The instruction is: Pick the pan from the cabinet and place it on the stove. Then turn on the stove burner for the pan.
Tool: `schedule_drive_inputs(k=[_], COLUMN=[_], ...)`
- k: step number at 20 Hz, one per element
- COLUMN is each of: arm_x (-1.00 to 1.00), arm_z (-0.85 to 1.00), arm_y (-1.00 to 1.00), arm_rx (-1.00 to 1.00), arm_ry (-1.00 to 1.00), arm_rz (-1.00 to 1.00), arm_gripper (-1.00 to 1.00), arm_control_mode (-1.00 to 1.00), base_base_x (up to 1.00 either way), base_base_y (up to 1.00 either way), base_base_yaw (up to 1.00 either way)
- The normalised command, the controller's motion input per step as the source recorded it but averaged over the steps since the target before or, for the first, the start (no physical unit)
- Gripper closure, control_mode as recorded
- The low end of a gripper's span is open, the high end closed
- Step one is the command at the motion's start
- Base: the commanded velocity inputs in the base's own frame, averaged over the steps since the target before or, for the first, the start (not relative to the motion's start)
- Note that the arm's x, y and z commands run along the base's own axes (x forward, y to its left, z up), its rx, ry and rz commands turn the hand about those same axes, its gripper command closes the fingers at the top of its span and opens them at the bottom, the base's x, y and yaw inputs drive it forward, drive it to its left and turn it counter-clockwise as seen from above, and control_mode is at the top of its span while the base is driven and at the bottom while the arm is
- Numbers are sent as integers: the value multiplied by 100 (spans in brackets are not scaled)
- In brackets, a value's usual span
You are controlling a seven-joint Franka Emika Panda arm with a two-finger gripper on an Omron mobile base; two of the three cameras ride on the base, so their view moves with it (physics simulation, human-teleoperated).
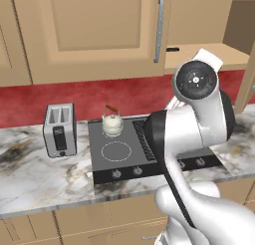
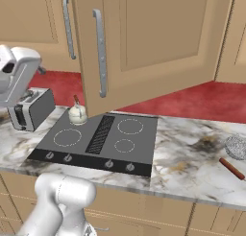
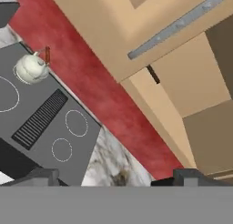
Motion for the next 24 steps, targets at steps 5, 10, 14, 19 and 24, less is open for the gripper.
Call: schedule_drive_inputs(k=[5, 10, 14, 19, 24], arm_x=[26, 31, 17, 23, 14], arm_z=[-22, -12, -3, 0, -2], arm_y=[-55, -52, -54, -52, -50], arm_rx=[-12, -10, -6, -6, -5], arm_ry=[10, 5, 0, 2, 2], arm_rz=[-34, -22, -8, -8, -7], arm_gripper=[-100, -100, -100, -100, -100], arm_control_mode=[-100, -100, -100, -100, -100], base_base_x=[0, 0, 0, 0, 0], base_base_y=[0, 0, 0, 0, 0], base_base_yaw=[0, 0, 0, 0, 0])
